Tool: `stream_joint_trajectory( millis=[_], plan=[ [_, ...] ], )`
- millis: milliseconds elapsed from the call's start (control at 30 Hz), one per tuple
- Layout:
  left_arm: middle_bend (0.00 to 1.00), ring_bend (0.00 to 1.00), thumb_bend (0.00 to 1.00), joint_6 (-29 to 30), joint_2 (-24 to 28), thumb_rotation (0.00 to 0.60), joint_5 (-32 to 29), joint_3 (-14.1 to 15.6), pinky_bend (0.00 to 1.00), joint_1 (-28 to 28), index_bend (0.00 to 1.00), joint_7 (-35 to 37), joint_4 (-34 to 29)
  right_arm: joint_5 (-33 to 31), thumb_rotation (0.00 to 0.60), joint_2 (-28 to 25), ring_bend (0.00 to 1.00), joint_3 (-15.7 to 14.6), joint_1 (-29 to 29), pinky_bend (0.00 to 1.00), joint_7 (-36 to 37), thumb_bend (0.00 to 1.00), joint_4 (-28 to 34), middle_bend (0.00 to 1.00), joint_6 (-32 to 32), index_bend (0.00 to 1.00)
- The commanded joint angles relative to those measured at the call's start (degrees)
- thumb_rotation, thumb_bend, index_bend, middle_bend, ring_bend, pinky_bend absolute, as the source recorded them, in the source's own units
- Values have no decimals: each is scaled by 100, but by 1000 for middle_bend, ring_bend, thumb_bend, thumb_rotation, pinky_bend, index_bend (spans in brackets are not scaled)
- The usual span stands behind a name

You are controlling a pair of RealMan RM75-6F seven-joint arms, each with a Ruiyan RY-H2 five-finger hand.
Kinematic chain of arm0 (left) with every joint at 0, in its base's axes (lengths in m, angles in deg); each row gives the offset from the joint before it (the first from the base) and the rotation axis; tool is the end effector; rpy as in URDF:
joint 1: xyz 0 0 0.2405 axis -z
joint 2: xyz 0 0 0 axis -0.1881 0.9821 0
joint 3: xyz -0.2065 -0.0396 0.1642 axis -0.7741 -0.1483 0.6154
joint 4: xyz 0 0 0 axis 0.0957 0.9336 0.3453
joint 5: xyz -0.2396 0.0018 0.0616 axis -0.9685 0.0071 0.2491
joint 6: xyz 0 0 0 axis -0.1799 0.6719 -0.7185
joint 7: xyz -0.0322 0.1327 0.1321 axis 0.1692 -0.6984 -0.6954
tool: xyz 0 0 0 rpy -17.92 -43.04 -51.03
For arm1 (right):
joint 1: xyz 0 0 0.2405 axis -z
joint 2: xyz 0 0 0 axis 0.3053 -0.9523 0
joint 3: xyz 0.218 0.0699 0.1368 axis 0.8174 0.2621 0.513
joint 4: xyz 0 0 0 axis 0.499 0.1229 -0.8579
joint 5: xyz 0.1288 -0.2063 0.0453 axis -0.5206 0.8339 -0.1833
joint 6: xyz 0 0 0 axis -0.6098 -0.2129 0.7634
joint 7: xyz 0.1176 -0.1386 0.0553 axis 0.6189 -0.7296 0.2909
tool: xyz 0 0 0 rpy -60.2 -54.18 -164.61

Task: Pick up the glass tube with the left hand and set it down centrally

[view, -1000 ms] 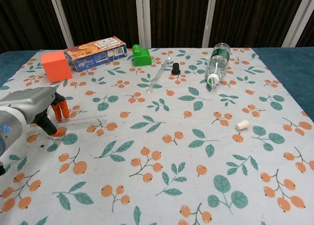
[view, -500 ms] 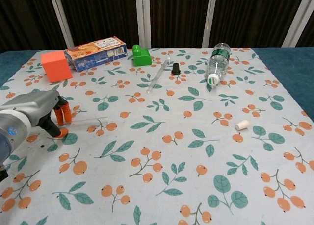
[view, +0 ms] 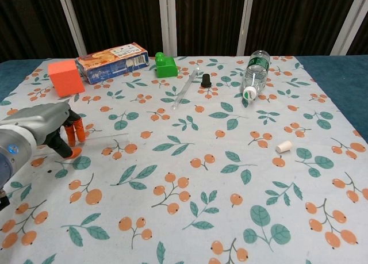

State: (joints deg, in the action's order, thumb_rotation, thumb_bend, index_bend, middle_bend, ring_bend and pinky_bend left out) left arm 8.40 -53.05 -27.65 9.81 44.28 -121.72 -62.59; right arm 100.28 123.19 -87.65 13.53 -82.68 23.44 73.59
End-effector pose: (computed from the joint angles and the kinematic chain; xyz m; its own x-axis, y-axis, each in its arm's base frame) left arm -0.1761 0.3510 -0.0953 0.4157 0.2695 0.8686 0.8791 0.1257 -0.4597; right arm -0.3145 -0.2143 0.1062 0.3100 -0.0786 0.9475 -0.9496 -0.0749 0.3045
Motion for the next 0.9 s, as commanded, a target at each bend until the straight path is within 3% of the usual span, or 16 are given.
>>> stream_joint_trajectory(
  millis=[33,267,533,800,900],
  plan=[
    [488,78,666,-21,47,600,72,4,0,-4,521,94,-66,1,600,-2,0,0,0,0,1,299,-1,0,0,0],
    [490,78,675,-265,307,600,549,118,0,-6,526,560,-220,-23,600,-12,0,5,-3,0,-8,299,7,0,-16,0],
    [492,78,676,-775,782,600,1540,352,0,44,532,1469,-169,-201,600,-11,0,48,-34,0,-86,298,53,0,-139,0],
    [495,78,679,-1189,1040,600,1887,120,0,247,532,2191,-102,-518,600,82,0,215,-199,0,-378,298,255,0,-405,6],
    [497,78,679,-1324,1126,600,1910,11,0,337,533,2362,-125,-715,600,150,0,322,-319,0,-547,299,322,5,-577,50]
  ],
)
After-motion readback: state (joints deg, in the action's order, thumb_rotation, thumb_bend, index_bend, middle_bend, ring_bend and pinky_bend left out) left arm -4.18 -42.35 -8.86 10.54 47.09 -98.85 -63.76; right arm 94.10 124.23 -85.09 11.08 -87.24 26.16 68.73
